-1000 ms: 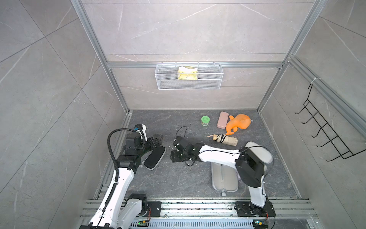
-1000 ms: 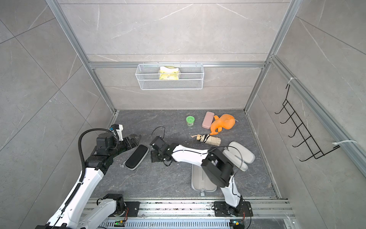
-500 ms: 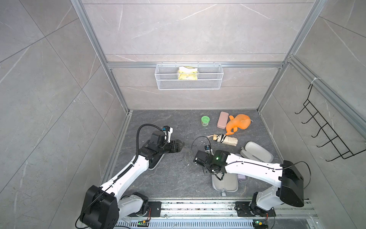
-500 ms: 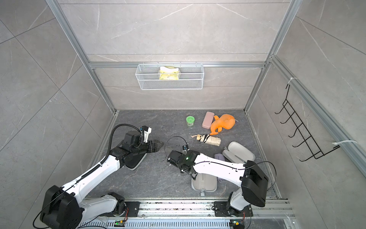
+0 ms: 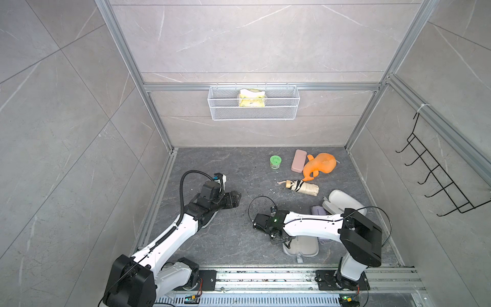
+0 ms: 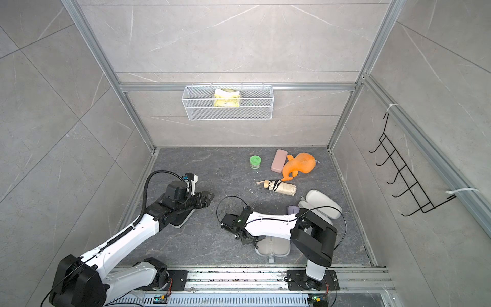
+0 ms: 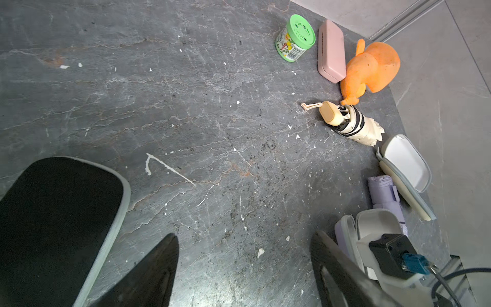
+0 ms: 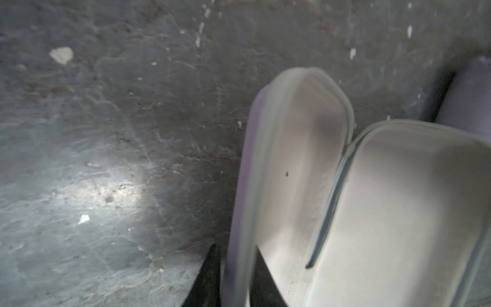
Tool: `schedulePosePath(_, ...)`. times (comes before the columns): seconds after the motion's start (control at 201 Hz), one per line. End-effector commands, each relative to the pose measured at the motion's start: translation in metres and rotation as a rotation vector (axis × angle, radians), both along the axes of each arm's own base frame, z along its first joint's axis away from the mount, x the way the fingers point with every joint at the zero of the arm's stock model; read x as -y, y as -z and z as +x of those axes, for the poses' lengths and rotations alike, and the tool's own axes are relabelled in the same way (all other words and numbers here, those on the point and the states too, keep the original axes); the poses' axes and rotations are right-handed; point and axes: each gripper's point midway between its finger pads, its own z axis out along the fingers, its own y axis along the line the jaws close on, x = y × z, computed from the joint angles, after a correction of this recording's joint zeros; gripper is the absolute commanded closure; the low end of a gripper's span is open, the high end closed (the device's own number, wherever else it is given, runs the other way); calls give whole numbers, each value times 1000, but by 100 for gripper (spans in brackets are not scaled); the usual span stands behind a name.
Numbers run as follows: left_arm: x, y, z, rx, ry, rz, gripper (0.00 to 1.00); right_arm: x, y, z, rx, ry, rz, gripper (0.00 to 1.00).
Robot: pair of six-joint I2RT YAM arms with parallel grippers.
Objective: Put umbrellas into zippered umbrella sleeves
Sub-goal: Move the umbrella sleeve at the center of the board, then pick up the umbrella from the center of the board.
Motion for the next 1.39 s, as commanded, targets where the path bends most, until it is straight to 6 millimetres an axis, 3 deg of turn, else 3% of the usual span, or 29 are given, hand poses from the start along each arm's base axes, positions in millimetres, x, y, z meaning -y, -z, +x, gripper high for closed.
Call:
schedulePosePath(0.0,-11,-10,6,56,-67,10,23,-44,-20,27,86,-47,119,86)
schedulePosePath(0.179,-13,-11,3,17,-71,28,24,-102,-31,64,129,-148,182,89)
schedulePosePath(0.373,-19,-1,-4,-74,-98,46,25,-116,-5,90,82,-137,214,85)
schedulePosePath(0.433,-16,-1,-6,-87,-95,24,25,-118,-10,91,73,-148,229,76)
schedulePosePath(0.463,-17,-1,-6,-97,-105,14,24,-121,-16,91,60,-167,250,67)
schedulePosePath(0.513,-18,1,-6,-122,-130,2,22,-121,-33,92,41,-180,307,53)
schedulePosePath(0.573,-12,3,-5,-158,-128,-25,19,-114,-58,97,45,-168,386,43)
schedulePosePath(0.642,-5,9,-2,-208,-142,-54,16,-91,-93,105,80,-137,460,33)
schedulePosePath(0.762,18,21,2,-273,-143,-112,11,-29,-117,116,122,-54,474,30)
schedulePosePath(0.921,51,38,1,-316,-90,-163,7,81,-83,106,51,132,366,30)
schedulePosePath(1.036,62,42,5,-315,-64,-199,7,135,-61,90,-14,244,361,28)
schedulePosePath(1.19,87,48,5,-345,26,-290,8,167,-48,90,-51,311,357,21)
schedulePosePath(1.389,88,51,4,-359,39,-277,11,187,-20,85,-92,392,302,18)
